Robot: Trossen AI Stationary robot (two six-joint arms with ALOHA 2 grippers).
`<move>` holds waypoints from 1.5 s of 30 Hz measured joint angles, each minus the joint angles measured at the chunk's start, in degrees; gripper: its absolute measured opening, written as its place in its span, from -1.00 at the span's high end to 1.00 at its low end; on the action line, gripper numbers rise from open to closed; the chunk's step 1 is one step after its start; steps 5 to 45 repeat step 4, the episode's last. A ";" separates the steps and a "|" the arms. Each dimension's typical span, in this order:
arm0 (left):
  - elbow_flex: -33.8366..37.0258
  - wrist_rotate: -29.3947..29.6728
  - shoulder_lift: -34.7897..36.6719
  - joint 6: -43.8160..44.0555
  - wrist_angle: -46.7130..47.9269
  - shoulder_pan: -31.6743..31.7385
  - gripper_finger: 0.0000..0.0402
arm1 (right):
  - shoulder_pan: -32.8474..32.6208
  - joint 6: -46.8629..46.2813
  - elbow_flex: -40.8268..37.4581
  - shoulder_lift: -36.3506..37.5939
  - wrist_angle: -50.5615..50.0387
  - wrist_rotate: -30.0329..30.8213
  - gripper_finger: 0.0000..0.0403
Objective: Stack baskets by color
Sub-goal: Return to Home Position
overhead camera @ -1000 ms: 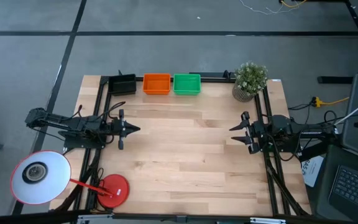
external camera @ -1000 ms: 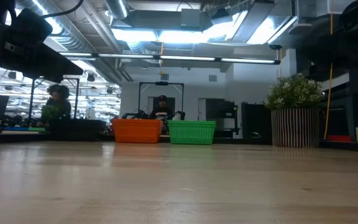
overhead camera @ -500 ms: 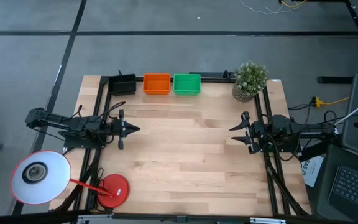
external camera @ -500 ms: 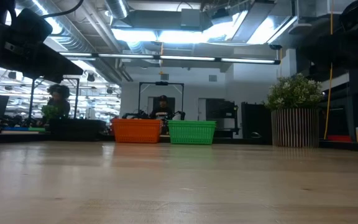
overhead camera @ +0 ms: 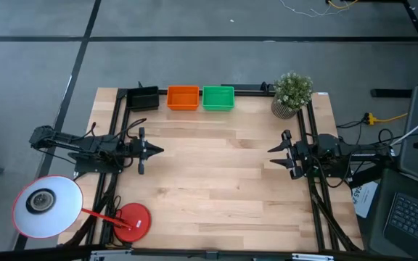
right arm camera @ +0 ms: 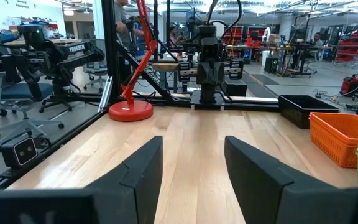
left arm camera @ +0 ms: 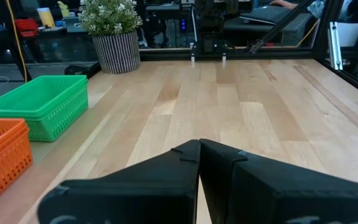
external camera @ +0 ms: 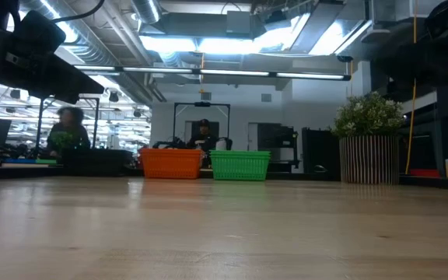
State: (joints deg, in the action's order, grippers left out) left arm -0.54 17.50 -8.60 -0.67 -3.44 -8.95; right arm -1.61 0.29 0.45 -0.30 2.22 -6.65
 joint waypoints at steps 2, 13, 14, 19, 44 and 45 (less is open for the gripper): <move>0.00 0.00 0.00 0.01 0.00 -0.01 1.00 | 0.00 0.01 0.00 0.00 0.00 0.00 0.14; 0.01 0.00 0.00 0.00 0.00 0.00 1.00 | -0.01 -0.04 0.00 0.00 0.00 0.00 0.14; 0.01 0.00 0.00 0.00 0.00 0.00 1.00 | -0.01 -0.04 0.00 0.00 0.00 0.00 0.14; 0.01 0.00 0.00 0.00 0.00 0.00 1.00 | -0.01 -0.04 0.00 0.00 0.00 0.00 0.14; 0.01 0.00 0.00 0.00 0.00 0.00 1.00 | -0.01 -0.04 0.00 0.00 0.00 0.00 0.14; 0.01 0.00 0.00 0.00 0.00 0.00 1.00 | -0.01 -0.04 0.00 0.00 0.00 0.00 0.14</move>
